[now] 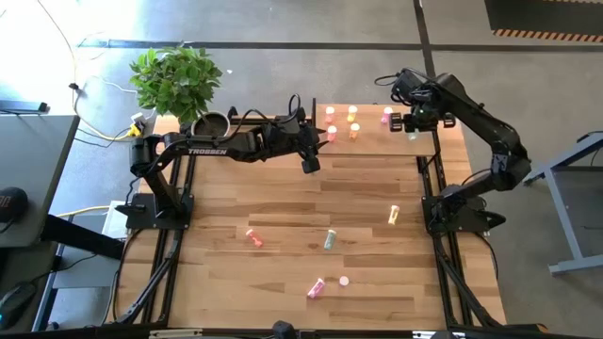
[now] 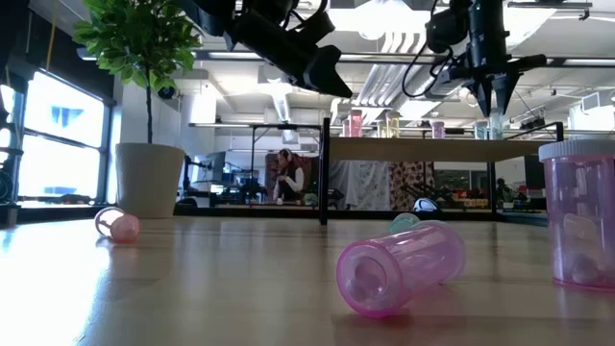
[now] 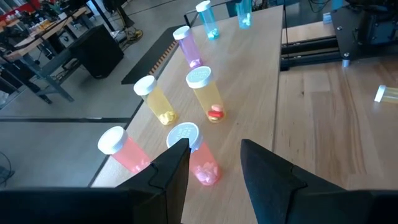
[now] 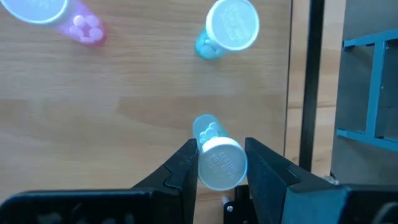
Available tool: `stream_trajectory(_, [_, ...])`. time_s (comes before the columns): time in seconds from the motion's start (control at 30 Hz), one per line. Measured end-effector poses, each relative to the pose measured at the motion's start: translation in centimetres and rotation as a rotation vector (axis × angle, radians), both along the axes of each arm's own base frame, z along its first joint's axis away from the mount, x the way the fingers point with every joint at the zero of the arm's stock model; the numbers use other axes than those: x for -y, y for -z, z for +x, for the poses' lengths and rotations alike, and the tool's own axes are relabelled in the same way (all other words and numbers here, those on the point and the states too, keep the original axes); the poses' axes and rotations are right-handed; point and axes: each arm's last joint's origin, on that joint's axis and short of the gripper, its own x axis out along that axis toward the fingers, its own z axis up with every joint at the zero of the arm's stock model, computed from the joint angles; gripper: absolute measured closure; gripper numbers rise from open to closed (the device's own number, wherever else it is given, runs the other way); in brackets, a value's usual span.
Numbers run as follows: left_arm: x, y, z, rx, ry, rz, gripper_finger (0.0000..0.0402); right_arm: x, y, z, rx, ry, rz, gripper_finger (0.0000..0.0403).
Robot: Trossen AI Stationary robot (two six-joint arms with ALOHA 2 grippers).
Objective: Pick and place medicine bottles onto shelf by color
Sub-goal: Put the top blue medicine bottle aligned with the other blue medicine bottle on the shelf
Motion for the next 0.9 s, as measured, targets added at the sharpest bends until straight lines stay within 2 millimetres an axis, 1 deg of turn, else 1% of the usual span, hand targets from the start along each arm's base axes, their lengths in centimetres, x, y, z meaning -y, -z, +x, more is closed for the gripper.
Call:
stream_trajectory(0.43, [-0.01,0.03,0.01,-0.001,0.000,0.000,0.0268,0.70,0.21,-0.41,0.034,0.031,0.026,0.0304])
stream_trajectory(0.73, [-0.01,0.03,0.01,-0.014,0.009,0.021,0.0268,0.76,0.23,-0.41,0.027,0.035,0.017,0.0304])
stream_trajectory(0.9, [-0.01,0.03,0.01,-0.014,0.009,0.021,0.0268,1.07,0.60,-0.19,0.003,0.036,0.019,0.0304])
